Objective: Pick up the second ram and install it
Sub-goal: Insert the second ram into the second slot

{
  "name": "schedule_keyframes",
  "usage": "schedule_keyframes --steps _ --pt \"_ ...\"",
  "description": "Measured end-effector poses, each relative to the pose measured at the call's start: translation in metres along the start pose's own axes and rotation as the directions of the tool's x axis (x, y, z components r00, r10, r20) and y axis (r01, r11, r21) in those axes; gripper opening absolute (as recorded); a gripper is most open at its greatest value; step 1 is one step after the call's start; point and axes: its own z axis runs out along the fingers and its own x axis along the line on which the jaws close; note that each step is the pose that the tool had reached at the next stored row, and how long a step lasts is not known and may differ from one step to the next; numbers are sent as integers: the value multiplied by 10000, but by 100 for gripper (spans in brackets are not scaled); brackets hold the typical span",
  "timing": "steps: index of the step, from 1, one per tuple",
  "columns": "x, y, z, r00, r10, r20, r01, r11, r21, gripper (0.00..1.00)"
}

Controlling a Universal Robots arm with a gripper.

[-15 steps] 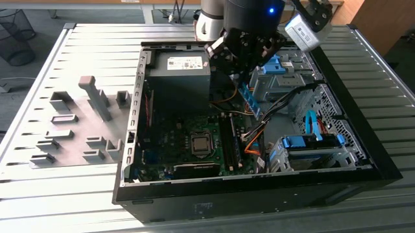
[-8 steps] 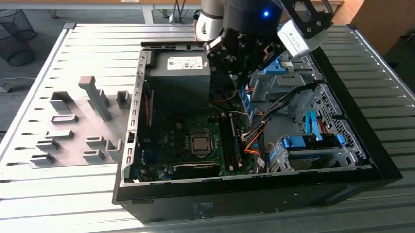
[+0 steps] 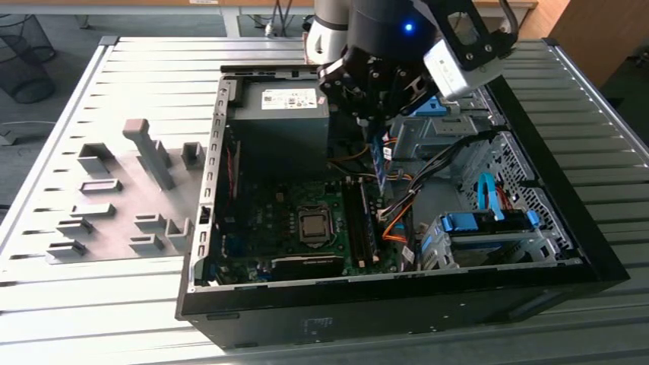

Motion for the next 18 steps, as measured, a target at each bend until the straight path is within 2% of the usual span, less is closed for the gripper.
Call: schedule_keyframes --steps 2,4,8,14,18 --pt "-5 2 17 9999 59 -103 -59 10000 2 14" --pt "-30 2 35 9999 69 -157 -69 10000 5 14" --pt "-88 2 76 9998 104 -165 -104 9999 24 14" --pt "-91 2 178 9980 611 -170 -611 9981 36 14" --pt "-91 1 250 9981 589 -181 -588 9983 37 14"
